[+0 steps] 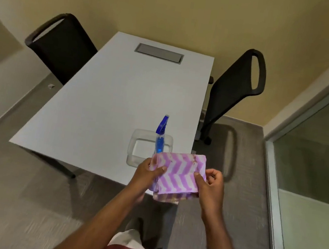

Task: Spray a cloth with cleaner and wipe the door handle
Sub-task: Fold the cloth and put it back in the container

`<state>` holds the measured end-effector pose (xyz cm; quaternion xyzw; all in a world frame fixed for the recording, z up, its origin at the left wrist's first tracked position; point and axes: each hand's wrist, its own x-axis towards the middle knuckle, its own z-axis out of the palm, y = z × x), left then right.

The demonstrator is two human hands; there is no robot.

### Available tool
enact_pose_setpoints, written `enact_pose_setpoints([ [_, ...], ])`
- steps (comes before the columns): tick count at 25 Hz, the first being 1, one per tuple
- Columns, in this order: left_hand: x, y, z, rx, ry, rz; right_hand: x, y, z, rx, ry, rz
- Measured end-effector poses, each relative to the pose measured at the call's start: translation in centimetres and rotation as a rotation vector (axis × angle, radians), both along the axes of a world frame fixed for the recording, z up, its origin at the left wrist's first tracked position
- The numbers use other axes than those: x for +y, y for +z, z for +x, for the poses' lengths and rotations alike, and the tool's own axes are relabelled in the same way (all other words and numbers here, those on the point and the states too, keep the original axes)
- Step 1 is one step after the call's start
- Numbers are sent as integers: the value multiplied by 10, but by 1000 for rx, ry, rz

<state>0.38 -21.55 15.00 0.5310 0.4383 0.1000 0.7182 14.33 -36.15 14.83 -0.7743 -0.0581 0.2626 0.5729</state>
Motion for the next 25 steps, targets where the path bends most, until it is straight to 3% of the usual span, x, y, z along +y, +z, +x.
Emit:
enact_pose_setpoints([
  [6, 65, -17, -38, 172, 140, 129, 77, -22, -33, -105, 267, -72],
  [11, 149, -27, -23, 314, 77, 356, 141, -46, -53, -20, 279, -42],
  [16, 232, -36, 20, 365, -310, 426, 194, -64, -75, 54, 192, -88],
  [19, 261, -45, 49, 343, -539, 634, 219, -73, -80, 29, 159, -74],
  [22, 272, -60, 68, 288, -712, 793, 233, -83, -81, 7, 183, -262],
  [25, 277, -85, 74, 305, -871, 799, 239, -95, -85, -29, 189, -419],
])
